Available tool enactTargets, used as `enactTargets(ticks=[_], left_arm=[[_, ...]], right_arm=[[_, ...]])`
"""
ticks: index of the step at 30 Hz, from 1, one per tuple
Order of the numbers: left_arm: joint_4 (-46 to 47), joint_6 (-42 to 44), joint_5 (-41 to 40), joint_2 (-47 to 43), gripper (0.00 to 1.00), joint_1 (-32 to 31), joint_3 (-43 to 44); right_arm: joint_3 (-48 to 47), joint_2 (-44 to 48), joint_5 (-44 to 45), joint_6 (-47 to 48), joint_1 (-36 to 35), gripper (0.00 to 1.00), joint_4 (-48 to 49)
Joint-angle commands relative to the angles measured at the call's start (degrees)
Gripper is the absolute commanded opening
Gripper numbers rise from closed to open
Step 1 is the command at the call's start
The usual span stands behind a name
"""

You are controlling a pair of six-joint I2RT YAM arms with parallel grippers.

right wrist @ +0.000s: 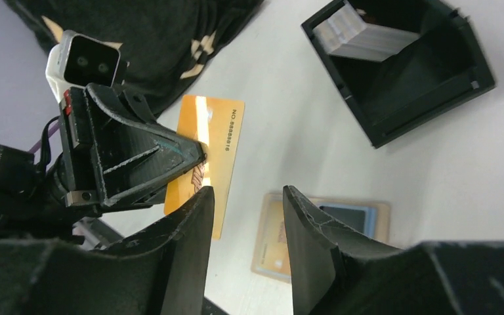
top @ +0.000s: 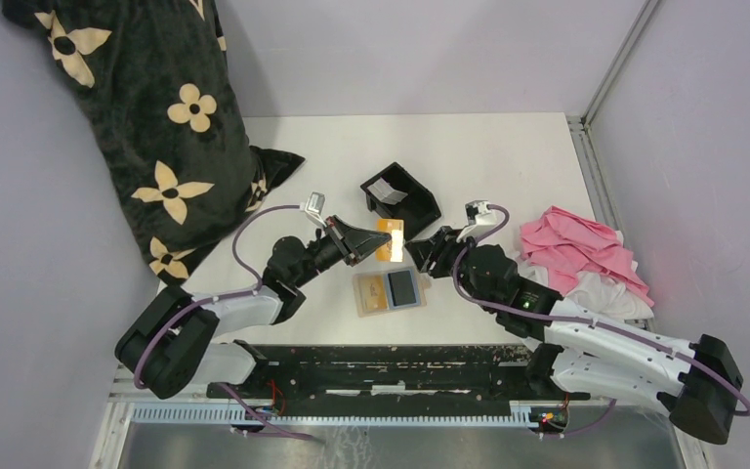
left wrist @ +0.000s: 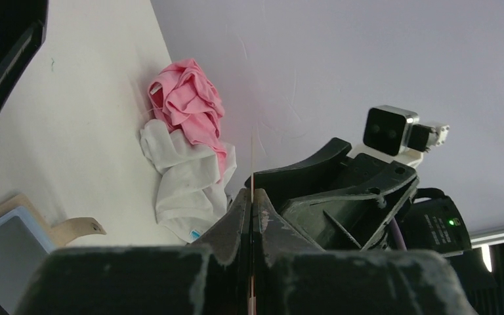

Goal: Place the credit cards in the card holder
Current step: Pick up the credit card from the storage box.

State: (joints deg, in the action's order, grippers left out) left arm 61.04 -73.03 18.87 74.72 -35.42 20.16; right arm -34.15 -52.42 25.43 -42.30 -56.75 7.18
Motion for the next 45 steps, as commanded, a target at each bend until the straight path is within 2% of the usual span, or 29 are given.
enactTargets(ticks=[1,10,25,31,37,45], left_arm=[[6.6,1.2,2.5,0.8,0.03,0.2,0.4],[10.5,-0.5,4.2,3.1,0.03,0.2,1.1],[18.5,-5.5,5.5,7.4,0.03,0.2,1.5],[21.7,-7.4,6.0,9.3,0.03,0.2,1.5],[28.3,-11.3,5.9,13.5,0.03,0.1,0.8],[28.4,-11.9,4.9,14.0,0.11,0.2,0.4]], right_arm=[[1.5,-0.9,-11.6,-6.6,2.9,0.49,6.6],[3.6,-1.0,-17.1,-10.6,5.0,0.46,10.8],[6.0,-4.4,-20.9,-14.3,6.7,0.40,17.8],[6.7,-5.9,-24.1,-16.2,7.0,0.25,22.0],[6.4,-5.0,-24.9,-16.3,7.0,0.02,21.1],[5.4,-6.6,-25.2,-15.2,7.0,0.01,20.0]])
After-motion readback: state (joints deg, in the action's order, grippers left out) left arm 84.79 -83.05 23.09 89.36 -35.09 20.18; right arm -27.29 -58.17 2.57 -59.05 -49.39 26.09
